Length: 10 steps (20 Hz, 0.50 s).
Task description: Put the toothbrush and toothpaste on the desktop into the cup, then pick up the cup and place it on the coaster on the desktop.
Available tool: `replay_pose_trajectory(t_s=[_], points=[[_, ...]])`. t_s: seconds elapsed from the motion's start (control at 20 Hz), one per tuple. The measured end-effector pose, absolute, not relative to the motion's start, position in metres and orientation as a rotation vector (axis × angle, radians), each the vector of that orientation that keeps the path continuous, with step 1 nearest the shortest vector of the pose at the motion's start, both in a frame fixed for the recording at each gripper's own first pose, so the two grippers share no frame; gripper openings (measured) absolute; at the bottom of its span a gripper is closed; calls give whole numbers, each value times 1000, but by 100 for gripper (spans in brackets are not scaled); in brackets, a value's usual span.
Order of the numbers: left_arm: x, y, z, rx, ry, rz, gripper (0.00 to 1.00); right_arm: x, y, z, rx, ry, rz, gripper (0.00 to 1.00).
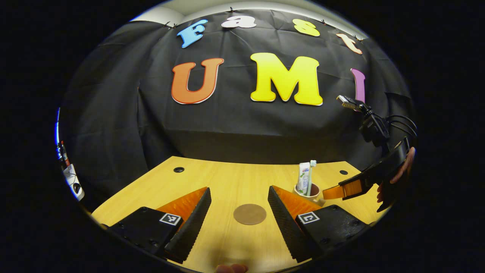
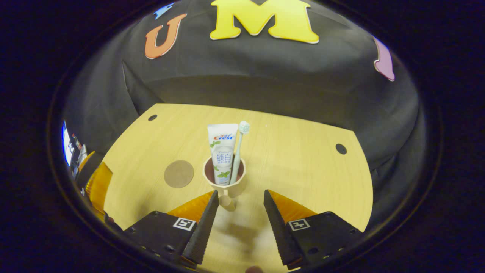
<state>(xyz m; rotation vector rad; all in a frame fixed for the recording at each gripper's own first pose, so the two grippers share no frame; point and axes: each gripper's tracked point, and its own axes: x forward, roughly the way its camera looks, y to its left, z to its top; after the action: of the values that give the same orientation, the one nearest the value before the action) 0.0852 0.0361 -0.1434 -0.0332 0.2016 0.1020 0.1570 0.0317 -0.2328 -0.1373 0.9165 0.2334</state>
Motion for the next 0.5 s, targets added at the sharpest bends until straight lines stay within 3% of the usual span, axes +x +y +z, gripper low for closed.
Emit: replay_pose_trajectory(t_s=[0.5], points=[[77, 105, -144, -57, 231, 227, 96, 163, 49, -279, -157, 1197, 227, 75]])
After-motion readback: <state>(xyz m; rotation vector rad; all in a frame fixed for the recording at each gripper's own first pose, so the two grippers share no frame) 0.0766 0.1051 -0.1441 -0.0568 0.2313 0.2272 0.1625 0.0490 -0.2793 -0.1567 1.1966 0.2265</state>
